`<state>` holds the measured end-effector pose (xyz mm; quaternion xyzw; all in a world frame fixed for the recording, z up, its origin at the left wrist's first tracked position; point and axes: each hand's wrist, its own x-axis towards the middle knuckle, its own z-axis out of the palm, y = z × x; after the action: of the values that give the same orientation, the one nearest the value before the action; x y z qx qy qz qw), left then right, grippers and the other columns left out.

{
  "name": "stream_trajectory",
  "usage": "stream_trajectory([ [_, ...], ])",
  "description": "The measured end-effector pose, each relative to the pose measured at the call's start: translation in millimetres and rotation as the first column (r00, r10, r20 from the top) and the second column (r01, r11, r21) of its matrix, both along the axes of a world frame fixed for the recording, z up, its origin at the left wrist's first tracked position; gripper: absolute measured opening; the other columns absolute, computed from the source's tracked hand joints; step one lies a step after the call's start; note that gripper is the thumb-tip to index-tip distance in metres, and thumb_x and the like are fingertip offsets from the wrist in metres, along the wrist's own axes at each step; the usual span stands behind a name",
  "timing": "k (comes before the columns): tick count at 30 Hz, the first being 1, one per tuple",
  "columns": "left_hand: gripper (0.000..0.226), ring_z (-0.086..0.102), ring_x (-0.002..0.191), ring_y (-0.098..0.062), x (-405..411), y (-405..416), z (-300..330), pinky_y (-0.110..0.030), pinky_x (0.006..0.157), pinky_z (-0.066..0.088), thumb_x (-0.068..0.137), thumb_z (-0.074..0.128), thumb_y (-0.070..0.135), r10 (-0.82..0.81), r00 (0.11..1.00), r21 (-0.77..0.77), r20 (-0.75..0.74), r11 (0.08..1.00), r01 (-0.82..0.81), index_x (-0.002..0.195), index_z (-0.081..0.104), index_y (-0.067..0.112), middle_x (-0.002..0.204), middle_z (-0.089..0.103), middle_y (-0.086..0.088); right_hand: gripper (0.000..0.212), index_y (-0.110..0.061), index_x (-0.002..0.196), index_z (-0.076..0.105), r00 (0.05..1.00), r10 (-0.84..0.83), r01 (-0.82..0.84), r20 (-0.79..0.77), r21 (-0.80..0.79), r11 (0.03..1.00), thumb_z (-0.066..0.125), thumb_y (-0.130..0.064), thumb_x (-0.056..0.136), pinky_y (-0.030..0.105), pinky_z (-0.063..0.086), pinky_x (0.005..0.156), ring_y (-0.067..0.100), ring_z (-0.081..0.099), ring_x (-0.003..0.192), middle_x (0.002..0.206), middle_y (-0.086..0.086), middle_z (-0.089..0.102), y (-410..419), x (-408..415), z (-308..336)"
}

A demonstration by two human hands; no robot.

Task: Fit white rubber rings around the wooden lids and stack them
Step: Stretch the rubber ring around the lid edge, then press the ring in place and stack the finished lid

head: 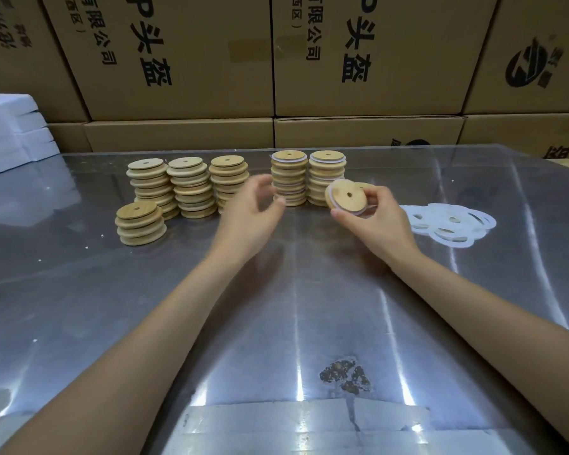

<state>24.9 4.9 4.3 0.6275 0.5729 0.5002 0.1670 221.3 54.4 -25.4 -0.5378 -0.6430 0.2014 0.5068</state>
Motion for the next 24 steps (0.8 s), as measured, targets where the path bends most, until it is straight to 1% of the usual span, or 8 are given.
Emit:
stream_trajectory([
  [2, 0.041, 0.049, 0.121, -0.019, -23.9, 2.2, 3.8, -0.027, 0.102, 0.035, 0.090, 0.059, 0.016, 0.249, 0.958, 0.152, -0.144, 0.962, -0.227, 0.129, 0.051, 0.008, 0.128, 0.055, -0.007, 0.054, -0.020, 0.115, 0.051, 0.988, -0.138, 0.138, 0.074, 0.009, 0.990, 0.076, -0.042, 0.073, 0.029, 0.042, 0.083, 0.015, 0.054, 0.110, 0.114, -0.005, 0.058, 10.4, 6.9, 0.8],
  [5, 0.049, 0.037, 0.130, -0.029, -57.7, 5.1, 3.1, -0.036, 0.109, 0.027, 0.086, 0.060, 0.019, 0.535, 0.800, 0.238, -0.271, 0.843, -0.482, 0.132, 0.046, 0.006, 0.136, 0.045, -0.014, 0.057, -0.013, 0.119, 0.051, 0.946, -0.293, 0.296, 0.139, 0.003, 0.955, 0.071, -0.044, 0.076, 0.038, 0.041, 0.092, 0.026, 0.048, 0.118, 0.124, 0.005, 0.056, 24.3, 12.3, 3.9],
  [7, 0.063, 0.019, 0.140, -0.036, -74.8, 6.0, -1.1, -0.047, 0.116, 0.016, 0.084, 0.062, 0.025, 0.622, 0.686, 0.128, -0.377, 0.769, -0.627, 0.139, 0.037, 0.004, 0.149, 0.028, -0.018, 0.059, -0.011, 0.123, 0.050, 0.921, -0.346, 0.352, 0.180, -0.001, 0.936, 0.069, -0.046, 0.079, 0.040, 0.039, 0.093, 0.029, 0.045, 0.121, 0.127, 0.007, 0.054, 31.0, 12.6, 5.8],
  [9, 0.076, 0.002, 0.145, -0.038, -86.0, 5.9, -7.8, -0.051, 0.117, 0.003, 0.085, 0.062, 0.031, 0.618, 0.640, -0.051, -0.457, 0.700, -0.713, 0.145, 0.026, 0.002, 0.157, 0.009, -0.021, 0.060, -0.012, 0.125, 0.049, 0.900, -0.360, 0.372, 0.247, -0.003, 0.928, 0.067, -0.048, 0.080, 0.042, 0.038, 0.094, 0.029, 0.043, 0.122, 0.128, 0.008, 0.053, 37.1, 12.9, 6.5],
  [13, 0.083, 0.000, 0.144, -0.041, -95.5, 4.9, -17.2, -0.052, 0.116, 0.001, 0.088, 0.060, 0.034, 0.579, 0.641, -0.218, -0.504, 0.633, -0.743, 0.147, 0.015, -0.002, 0.157, 0.007, -0.022, 0.060, -0.011, 0.125, 0.050, 0.879, -0.375, 0.399, 0.294, -0.025, 0.917, 0.064, -0.050, 0.082, 0.042, 0.038, 0.092, 0.031, 0.044, 0.120, 0.125, 0.010, 0.058, 47.6, 14.3, 7.4],
  [18, 0.050, 0.027, 0.133, -0.044, -98.5, 6.0, -16.5, -0.053, 0.115, 0.013, 0.091, 0.056, 0.023, 0.601, 0.587, -0.080, -0.543, 0.659, -0.748, 0.133, 0.043, -0.002, 0.143, 0.035, -0.023, 0.059, -0.014, 0.131, 0.046, 0.869, -0.356, 0.391, 0.345, -0.033, 0.920, 0.058, -0.051, 0.087, 0.042, 0.036, 0.094, 0.031, 0.046, 0.120, 0.123, 0.013, 0.060, 56.4, 14.8, 5.2],
  [21, 0.042, 0.026, 0.135, -0.043, -98.4, 6.3, -15.9, -0.052, 0.115, 0.003, 0.096, 0.050, 0.024, 0.631, 0.615, -0.096, -0.472, 0.657, -0.748, 0.132, 0.046, 0.004, 0.145, 0.033, -0.023, 0.055, -0.017, 0.130, 0.050, 0.841, -0.364, 0.401, 0.400, -0.010, 0.916, 0.055, -0.053, 0.088, 0.042, 0.036, 0.093, 0.031, 0.046, 0.119, 0.120, 0.012, 0.061, 58.5, 15.3, 4.5],
  [24, 0.039, 0.030, 0.134, -0.043, -99.9, 6.1, -16.5, -0.051, 0.116, 0.004, 0.096, 0.050, 0.022, 0.652, 0.638, -0.096, -0.409, 0.665, -0.741, 0.131, 0.048, 0.006, 0.144, 0.034, -0.023, 0.053, -0.019, 0.132, 0.050, 0.832, -0.358, 0.391, 0.425, 0.010, 0.920, 0.053, -0.053, 0.090, 0.043, 0.036, 0.093, 0.031, 0.045, 0.120, 0.121, 0.012, 0.061, 59.2, 15.4, 3.2],
])
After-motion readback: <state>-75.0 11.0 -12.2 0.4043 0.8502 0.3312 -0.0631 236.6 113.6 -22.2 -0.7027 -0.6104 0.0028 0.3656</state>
